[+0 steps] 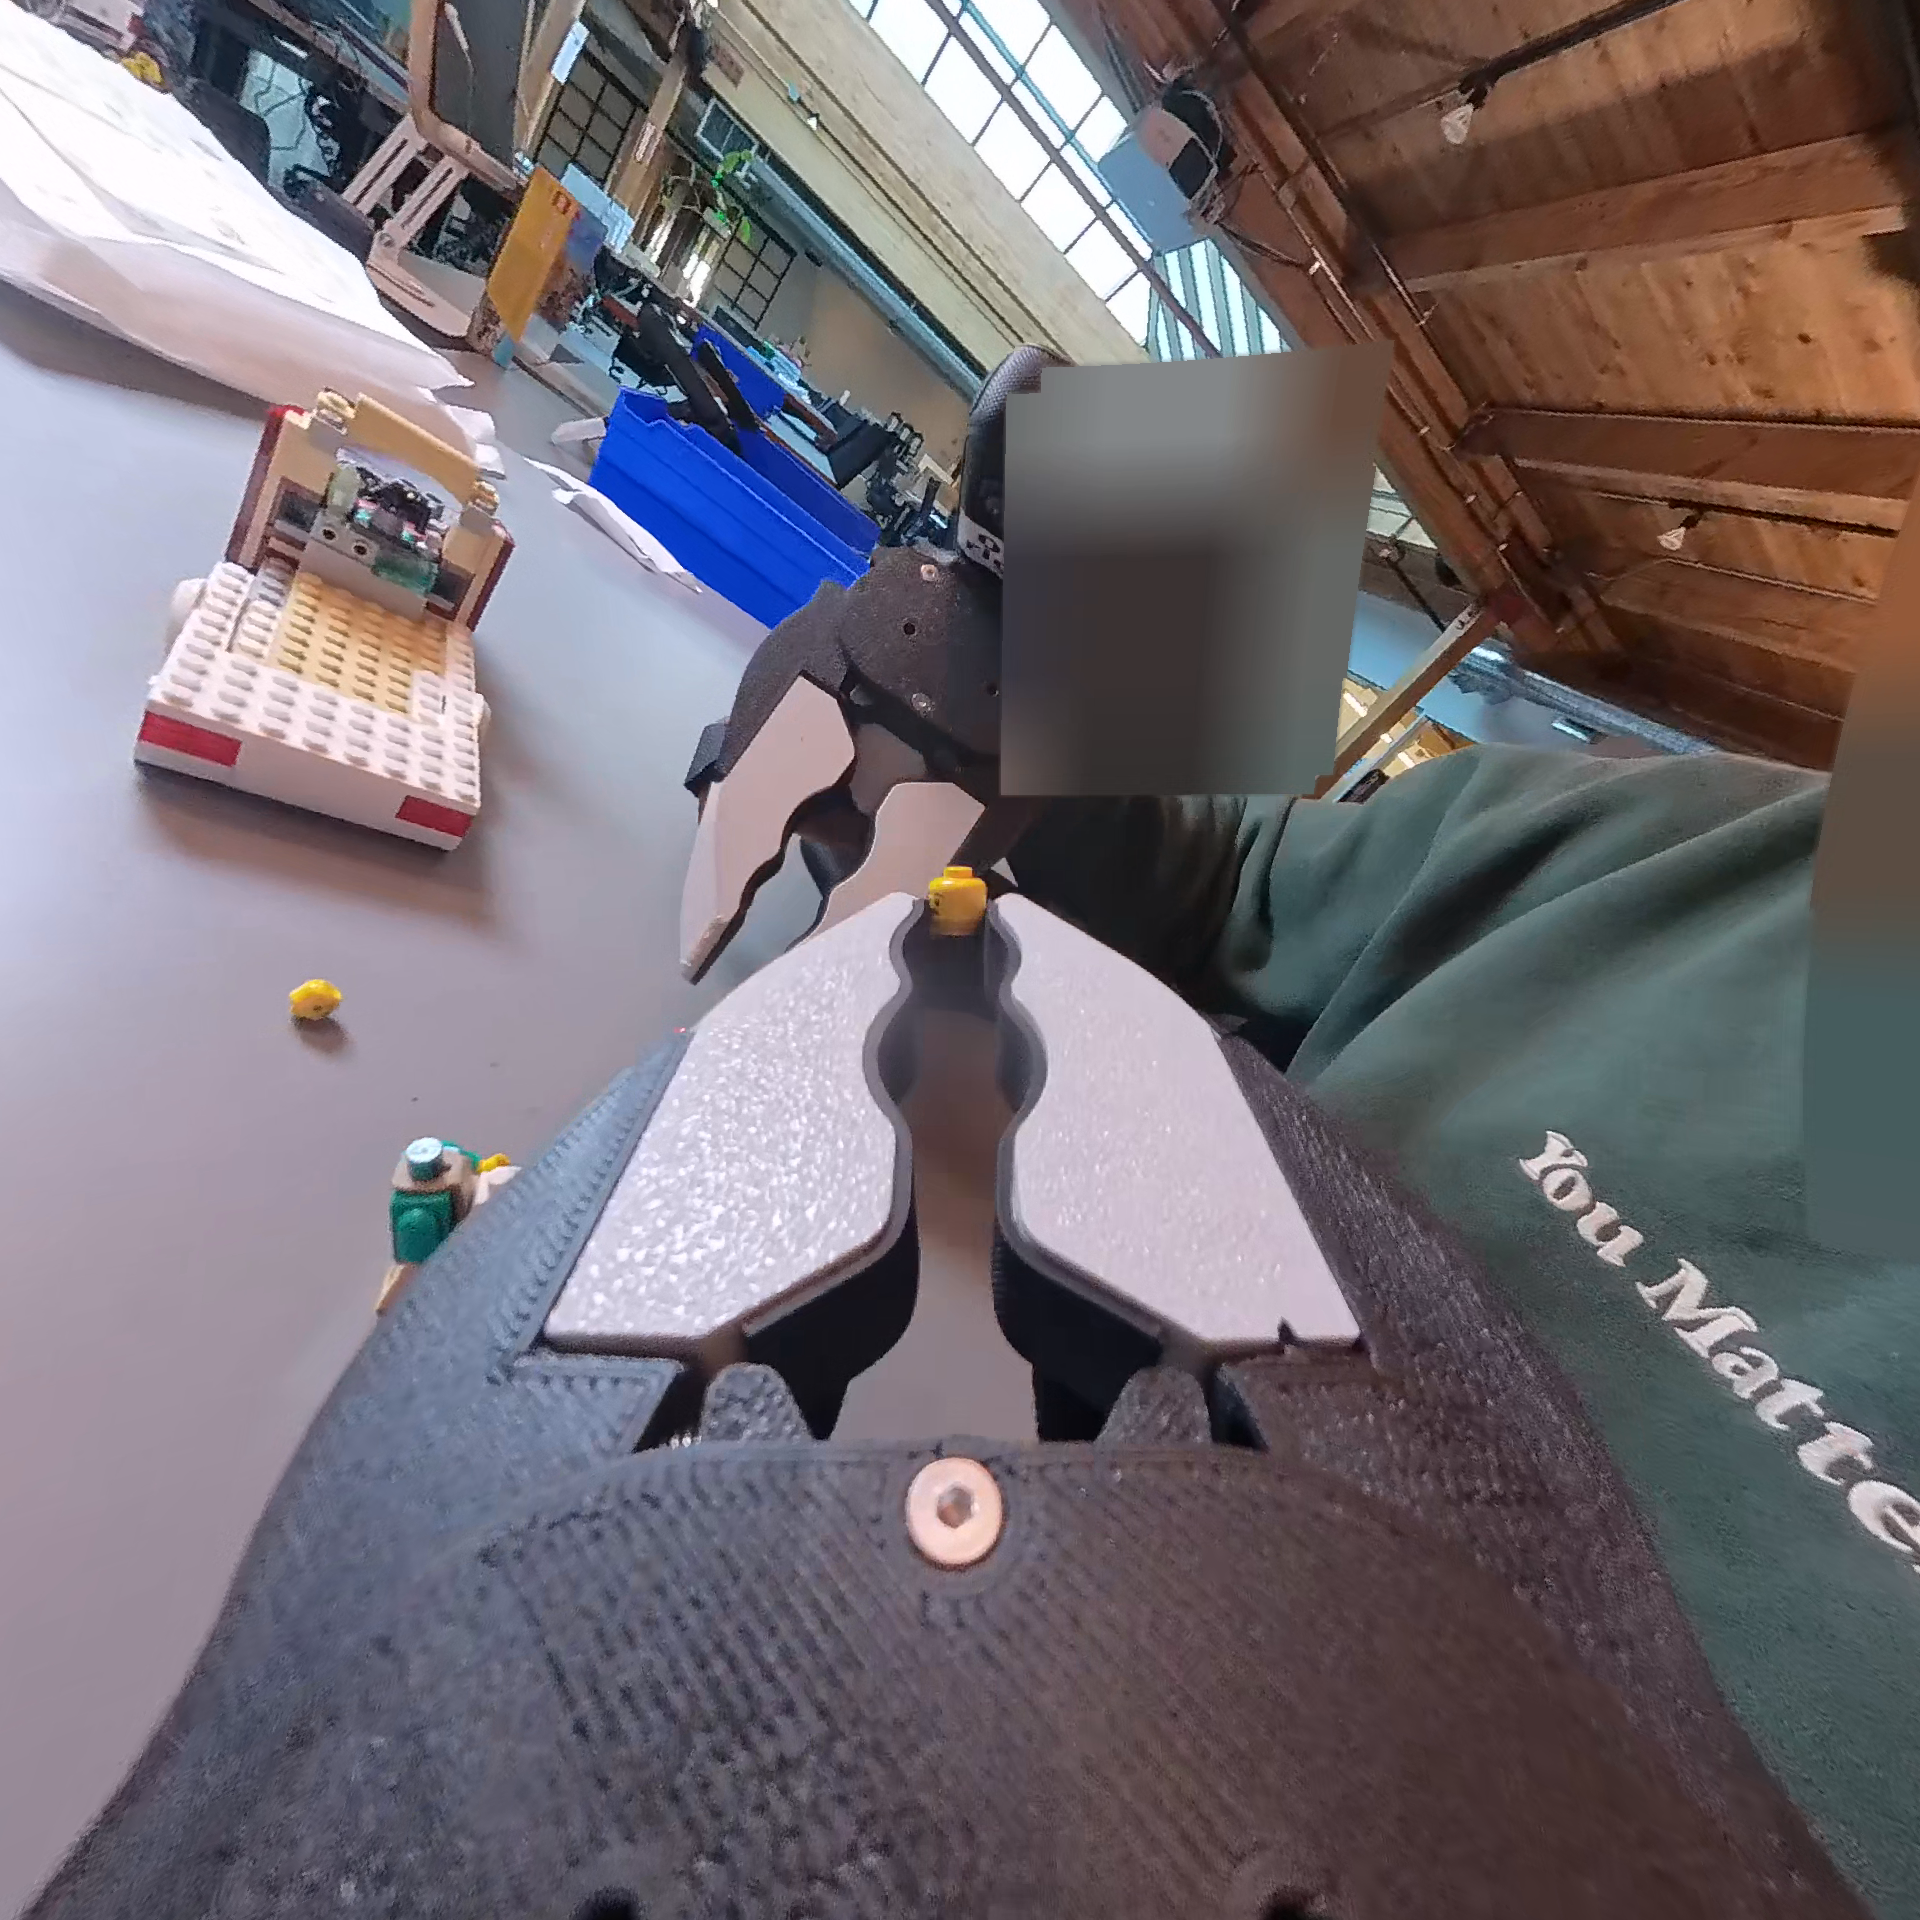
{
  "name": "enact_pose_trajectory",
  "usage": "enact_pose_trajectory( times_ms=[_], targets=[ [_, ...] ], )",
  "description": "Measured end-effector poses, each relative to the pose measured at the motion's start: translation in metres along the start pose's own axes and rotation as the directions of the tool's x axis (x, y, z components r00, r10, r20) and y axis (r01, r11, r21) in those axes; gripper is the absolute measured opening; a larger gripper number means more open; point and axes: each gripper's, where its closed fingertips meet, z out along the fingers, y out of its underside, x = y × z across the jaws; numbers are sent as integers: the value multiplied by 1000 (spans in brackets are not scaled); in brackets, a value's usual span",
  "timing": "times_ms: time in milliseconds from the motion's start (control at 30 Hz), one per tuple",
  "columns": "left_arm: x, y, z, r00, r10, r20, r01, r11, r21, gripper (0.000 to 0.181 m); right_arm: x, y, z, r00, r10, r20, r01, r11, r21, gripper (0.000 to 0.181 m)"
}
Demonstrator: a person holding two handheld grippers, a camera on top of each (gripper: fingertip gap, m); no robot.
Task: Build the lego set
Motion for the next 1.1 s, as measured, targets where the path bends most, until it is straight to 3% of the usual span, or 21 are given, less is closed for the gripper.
enact_pose_trajectory(
  times_ms=[333,467,533,667,767,867,1100],
  targets=[
    [-4,10,3,999,32,28,-31,999,-42,10,1,4,17,993,99,-68,-105,990,-90,14],
    [1,10,4,999,54,4,-54,998,-39,10,0,1,15,995,97,-35,-100,993,-70,13],
    [9,8,5,996,85,-30,-85,996,-20,10,-9,-18,1,995,71,76,-72,997,9,13],
    [30,-4,5,976,191,-106,-186,981,56,10,-34,-81,-57,961,-137,241,92,978,187,13],
    [47,-13,5,955,253,-153,-237,965,114,10,-54,-122,-88,921,-247,302,187,959,213,13],
    [58,-17,4,941,288,-179,-263,953,148,9,-70,-139,-93,885,-313,346,273,949,160,13],
    [73,-21,-1,917,347,-195,-315,932,179,9,-82,-139,-79,866,-325,381,341,940,26,13]
  ],
)
